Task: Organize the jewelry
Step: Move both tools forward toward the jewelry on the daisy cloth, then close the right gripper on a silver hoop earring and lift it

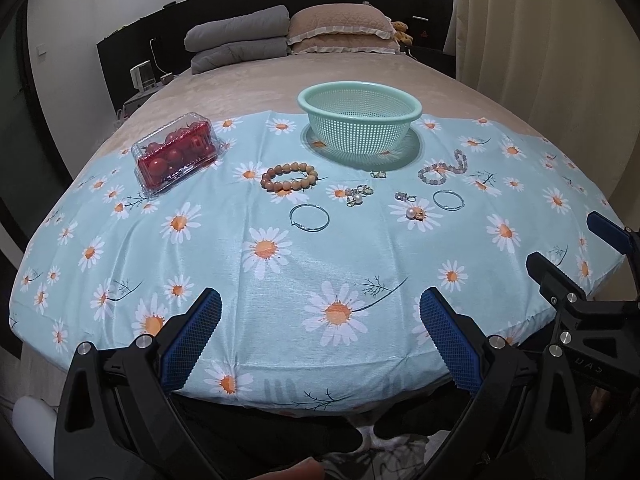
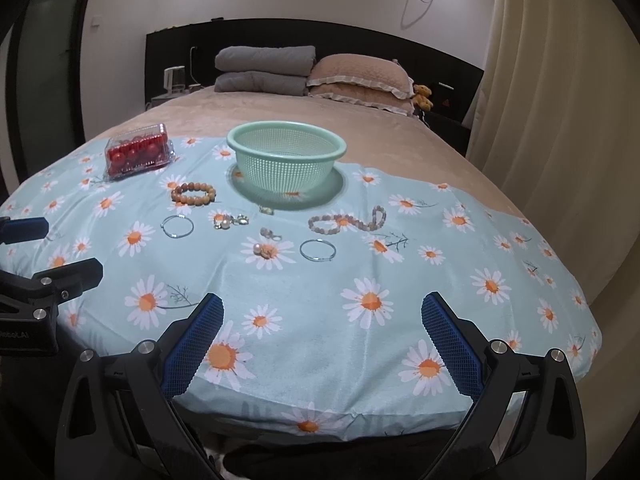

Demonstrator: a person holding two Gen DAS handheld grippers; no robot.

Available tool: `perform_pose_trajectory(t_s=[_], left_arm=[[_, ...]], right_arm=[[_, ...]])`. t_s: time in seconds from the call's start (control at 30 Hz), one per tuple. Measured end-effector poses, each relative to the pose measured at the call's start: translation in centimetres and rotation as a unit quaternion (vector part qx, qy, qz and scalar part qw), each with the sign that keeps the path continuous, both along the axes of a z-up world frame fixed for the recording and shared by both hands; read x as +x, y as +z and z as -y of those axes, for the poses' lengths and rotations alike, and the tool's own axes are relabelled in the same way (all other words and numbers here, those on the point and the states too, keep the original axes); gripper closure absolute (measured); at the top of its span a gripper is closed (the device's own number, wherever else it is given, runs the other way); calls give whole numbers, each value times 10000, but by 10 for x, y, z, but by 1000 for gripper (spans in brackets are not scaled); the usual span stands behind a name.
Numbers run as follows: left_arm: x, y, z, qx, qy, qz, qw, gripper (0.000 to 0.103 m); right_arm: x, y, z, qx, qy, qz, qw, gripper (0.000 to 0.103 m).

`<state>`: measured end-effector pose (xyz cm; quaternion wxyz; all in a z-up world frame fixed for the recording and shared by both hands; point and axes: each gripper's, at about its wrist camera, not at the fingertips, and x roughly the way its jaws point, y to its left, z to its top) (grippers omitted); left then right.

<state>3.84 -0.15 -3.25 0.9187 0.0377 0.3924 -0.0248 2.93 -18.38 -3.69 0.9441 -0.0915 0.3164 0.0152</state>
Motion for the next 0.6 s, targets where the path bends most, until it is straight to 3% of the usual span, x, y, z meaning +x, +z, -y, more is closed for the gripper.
perform_pose_trajectory(t_s=[0.6], left_arm=[[76,-35,-10,99,111,-735,9972,6]], right_arm=[[87,-32,7,-38,-248,-707,9972,8]])
